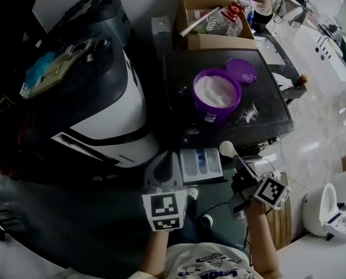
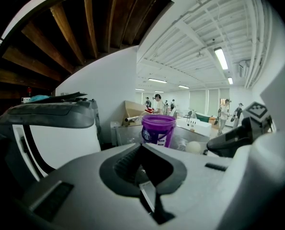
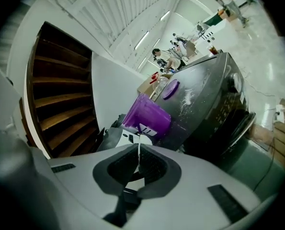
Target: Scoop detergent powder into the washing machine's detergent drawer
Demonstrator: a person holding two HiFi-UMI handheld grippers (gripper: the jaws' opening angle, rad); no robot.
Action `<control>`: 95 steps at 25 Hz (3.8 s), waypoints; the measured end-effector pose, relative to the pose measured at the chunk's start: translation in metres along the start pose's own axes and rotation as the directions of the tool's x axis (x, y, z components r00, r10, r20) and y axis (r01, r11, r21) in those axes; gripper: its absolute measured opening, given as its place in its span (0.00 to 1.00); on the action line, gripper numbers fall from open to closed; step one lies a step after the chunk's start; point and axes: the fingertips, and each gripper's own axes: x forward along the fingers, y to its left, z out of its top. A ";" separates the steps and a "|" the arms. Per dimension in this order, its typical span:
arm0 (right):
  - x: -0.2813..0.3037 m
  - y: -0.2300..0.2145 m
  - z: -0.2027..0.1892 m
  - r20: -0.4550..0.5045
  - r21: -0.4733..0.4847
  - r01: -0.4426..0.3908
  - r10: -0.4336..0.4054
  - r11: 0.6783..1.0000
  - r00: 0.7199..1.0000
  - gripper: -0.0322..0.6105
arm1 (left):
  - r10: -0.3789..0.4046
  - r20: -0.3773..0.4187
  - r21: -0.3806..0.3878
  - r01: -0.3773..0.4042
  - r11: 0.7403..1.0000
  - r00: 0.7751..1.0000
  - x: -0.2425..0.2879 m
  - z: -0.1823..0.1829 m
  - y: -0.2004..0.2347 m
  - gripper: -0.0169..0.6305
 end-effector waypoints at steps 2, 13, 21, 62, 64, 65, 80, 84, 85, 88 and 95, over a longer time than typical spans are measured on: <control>0.001 -0.002 -0.005 -0.009 -0.009 0.013 -0.013 1.000 1.000 0.08 | 0.000 -0.004 -0.003 0.000 1.000 1.000 0.000 -0.003 0.000 0.03; 0.008 -0.024 -0.019 -0.062 -0.254 0.076 -0.095 0.964 0.994 0.08 | -0.010 -0.032 -0.011 0.010 1.000 0.999 0.000 -0.018 -0.005 0.03; 0.015 -0.035 -0.033 -0.093 -0.389 0.113 -0.161 0.914 0.983 0.08 | -0.005 -0.045 -0.015 0.005 1.000 0.999 0.000 -0.026 -0.004 0.03; 0.052 -0.058 -0.091 -0.079 -0.992 -0.110 -0.383 -0.059 0.920 0.08 | 0.004 -0.089 -0.033 -0.007 0.999 0.996 0.000 -0.050 0.004 0.03; 0.053 -0.059 -0.094 -0.067 -0.981 -0.132 -0.392 -0.143 0.917 0.08 | 0.004 -0.091 -0.033 -0.007 0.999 0.996 0.000 -0.051 0.004 0.03; 0.054 -0.059 -0.095 -0.060 -0.973 -0.142 -0.396 -0.180 0.916 0.08 | 0.004 -0.092 -0.033 -0.007 0.999 0.996 0.000 -0.052 0.004 0.03; 0.054 -0.069 -0.105 0.007 -0.870 -0.198 -0.411 -0.452 0.911 0.08 | 0.005 -0.102 -0.039 -0.009 0.999 0.995 0.002 -0.057 0.004 0.03; 0.053 -0.069 -0.105 0.013 -0.867 -0.192 -0.406 -0.459 0.914 0.08 | 0.008 -0.103 -0.040 -0.012 0.999 0.995 0.002 -0.057 0.005 0.03; 0.053 -0.069 -0.105 0.015 -0.867 -0.190 -0.404 -0.462 0.914 0.08 | 0.009 -0.102 -0.040 -0.013 0.999 0.995 0.002 -0.057 0.005 0.03; 0.054 -0.068 -0.106 0.016 -0.864 -0.189 -0.401 -0.466 0.916 0.08 | 0.012 -0.101 -0.041 -0.016 0.999 0.995 0.001 -0.058 0.007 0.03; 0.054 -0.060 -0.104 -0.011 -0.903 -0.171 -0.376 -0.394 0.926 0.08 | 0.016 -0.097 -0.046 -0.020 0.999 0.995 -0.001 -0.055 0.009 0.03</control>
